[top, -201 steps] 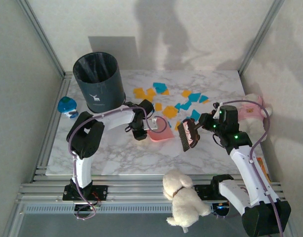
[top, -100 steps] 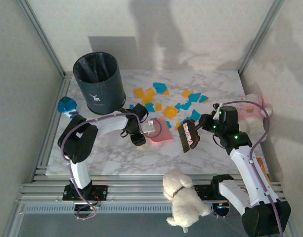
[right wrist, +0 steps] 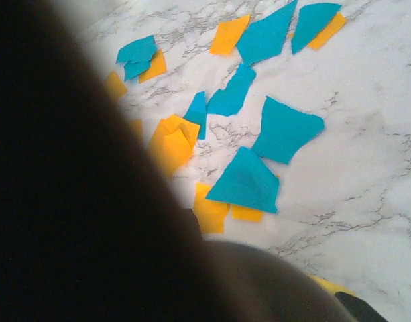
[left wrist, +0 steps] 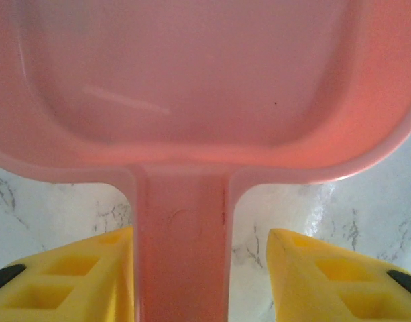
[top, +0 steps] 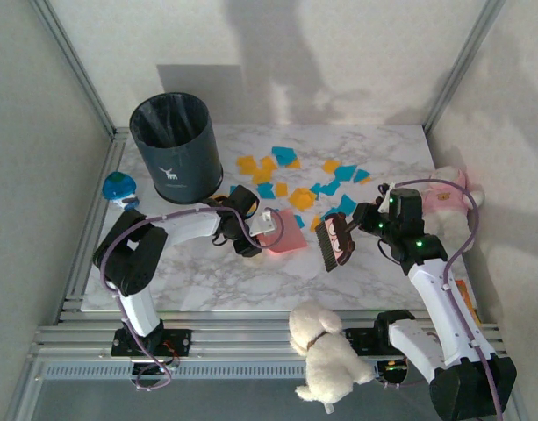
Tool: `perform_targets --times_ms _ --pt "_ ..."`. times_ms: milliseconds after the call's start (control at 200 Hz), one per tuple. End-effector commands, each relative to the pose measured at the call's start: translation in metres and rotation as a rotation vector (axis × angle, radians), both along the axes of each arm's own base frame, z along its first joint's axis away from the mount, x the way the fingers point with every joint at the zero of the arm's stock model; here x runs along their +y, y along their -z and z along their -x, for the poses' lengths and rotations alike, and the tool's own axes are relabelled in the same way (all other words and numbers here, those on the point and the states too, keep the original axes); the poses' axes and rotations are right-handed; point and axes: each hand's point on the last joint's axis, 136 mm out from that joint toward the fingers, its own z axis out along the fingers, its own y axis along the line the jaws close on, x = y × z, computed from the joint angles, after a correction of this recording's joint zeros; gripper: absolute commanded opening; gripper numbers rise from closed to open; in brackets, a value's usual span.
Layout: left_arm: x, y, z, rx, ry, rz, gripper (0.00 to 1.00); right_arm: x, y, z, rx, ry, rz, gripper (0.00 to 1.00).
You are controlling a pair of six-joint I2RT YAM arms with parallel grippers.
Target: Sweep away the paper scraps from the table
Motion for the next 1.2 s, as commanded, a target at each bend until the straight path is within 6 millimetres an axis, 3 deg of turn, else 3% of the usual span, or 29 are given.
perform_targets --times_ms 0,315,471,576,681,831,1192 --pt "0.004 0.006 0.002 0.021 -0.020 0.005 0.49 -0.003 -0.014 -0.003 -0.045 0.013 0.001 0.09" --pt "0.016 0.025 0.010 0.067 -0.032 -0.056 0.49 -0.002 -0.014 -0.005 -0.043 0.008 -0.002 0.09" --pt "0.013 0.024 0.011 0.070 -0.027 -0.042 0.45 -0.002 -0.014 -0.005 -0.040 0.007 -0.002 0.09" --pt "0.013 0.027 0.012 0.084 -0.021 -0.050 0.36 -0.002 -0.013 -0.005 -0.037 0.009 -0.002 0.09" --pt "0.013 0.027 0.014 0.100 -0.016 -0.052 0.16 -0.002 -0.013 -0.004 -0.037 0.010 0.000 0.09" --pt "0.014 0.012 0.015 0.089 -0.006 -0.046 0.02 -0.003 -0.014 -0.003 -0.039 0.011 0.000 0.08" --pt "0.017 -0.042 0.013 0.045 -0.061 -0.021 0.00 -0.002 -0.023 -0.008 -0.065 0.013 -0.005 0.04"
